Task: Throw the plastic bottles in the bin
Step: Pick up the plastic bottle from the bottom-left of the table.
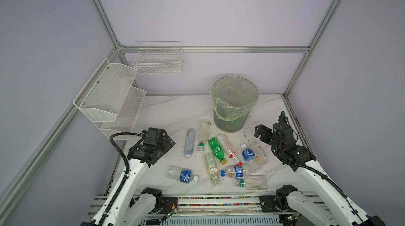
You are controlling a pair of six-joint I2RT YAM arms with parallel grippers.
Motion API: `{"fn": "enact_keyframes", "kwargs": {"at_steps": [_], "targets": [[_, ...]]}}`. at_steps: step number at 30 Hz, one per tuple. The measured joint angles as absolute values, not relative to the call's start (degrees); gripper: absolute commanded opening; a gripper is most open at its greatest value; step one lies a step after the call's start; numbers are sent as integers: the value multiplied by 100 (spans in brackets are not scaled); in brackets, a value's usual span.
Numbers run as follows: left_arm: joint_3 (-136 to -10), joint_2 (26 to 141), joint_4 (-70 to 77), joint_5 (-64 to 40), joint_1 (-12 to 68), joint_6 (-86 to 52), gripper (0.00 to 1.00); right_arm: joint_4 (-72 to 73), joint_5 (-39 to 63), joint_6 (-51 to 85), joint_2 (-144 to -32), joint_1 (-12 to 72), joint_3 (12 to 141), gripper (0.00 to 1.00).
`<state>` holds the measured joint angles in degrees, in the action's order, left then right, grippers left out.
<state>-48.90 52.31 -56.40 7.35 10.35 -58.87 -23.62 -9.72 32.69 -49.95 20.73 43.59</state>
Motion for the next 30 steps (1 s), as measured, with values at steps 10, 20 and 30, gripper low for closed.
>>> {"fn": "enact_keyframes", "kwargs": {"at_steps": [10, 20, 30], "targets": [[-4950, 5236, -6552, 744, 1638, -7061, 100, -2305, -1022, 3271, -4895, 2073, 4283, 97], [-4950, 4930, -6639, 871, 2040, -7758, 100, -2246, -1048, 3271, -5026, 2073, 4285, 97], [-4950, 5544, -6700, 972, 3236, -8405, 100, -2204, -1009, 3275, -5083, 2073, 4289, 97]]}}
